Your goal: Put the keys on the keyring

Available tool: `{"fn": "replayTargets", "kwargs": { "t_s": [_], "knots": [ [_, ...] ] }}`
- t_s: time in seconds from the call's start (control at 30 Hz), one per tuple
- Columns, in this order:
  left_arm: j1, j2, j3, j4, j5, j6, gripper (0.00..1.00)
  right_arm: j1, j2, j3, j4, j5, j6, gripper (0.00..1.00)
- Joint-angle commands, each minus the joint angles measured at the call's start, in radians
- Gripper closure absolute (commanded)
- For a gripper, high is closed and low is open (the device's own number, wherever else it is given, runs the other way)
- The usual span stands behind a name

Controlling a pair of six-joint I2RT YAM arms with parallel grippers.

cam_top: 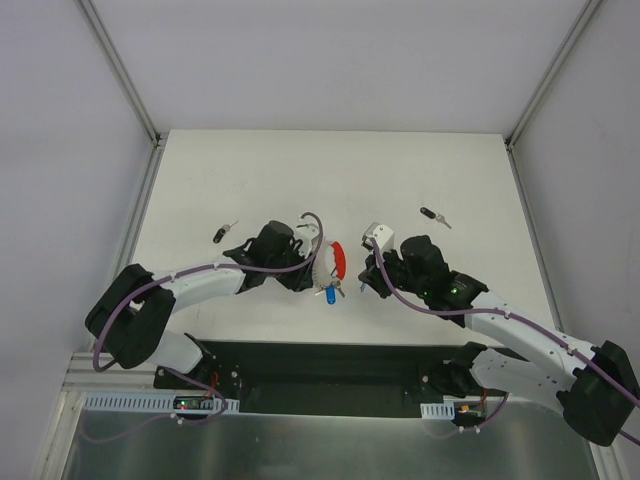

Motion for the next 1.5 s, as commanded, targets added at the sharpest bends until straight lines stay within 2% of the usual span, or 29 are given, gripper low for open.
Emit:
{"fn": "replayTargets", "kwargs": {
  "t_s": [0.0, 0.53, 0.77, 1.07, 1.1, 1.27, 1.47],
  "knots": [
    [0.02, 0.027, 0.02, 0.005, 0.076, -0.043, 0.72, -0.004, -0.005, 0.014, 0.032, -0.01, 0.008, 0.99],
    [0.047, 0.128, 0.074, 0.0, 0.053, -0.054, 0.72, -0.006, -0.014, 0.011, 0.029, -0.012, 0.005, 0.99],
    [0.06, 0.137, 0.082, 0.0, 0.089, -0.048, 0.71, -0.004, -0.01, 0.014, 0.029, -0.015, 0.005, 0.99],
    [0.06, 0.176, 0.098, 0.0, 0.154, -0.043, 0.79, -0.006, -0.008, 0.014, 0.027, -0.015, 0.004, 0.99],
    [0.06, 0.176, 0.1, 0.0, 0.155, -0.043, 0.82, -0.006, -0.007, 0.014, 0.027, -0.016, 0.004, 0.99],
    [0.06, 0.171, 0.094, 0.0, 0.157, -0.048, 0.83, -0.004, -0.011, 0.014, 0.029, -0.016, 0.004, 0.99],
    [0.06, 0.173, 0.095, 0.0, 0.163, -0.044, 0.9, -0.004, -0.011, 0.014, 0.027, -0.016, 0.002, 0.99]
  ]
}}
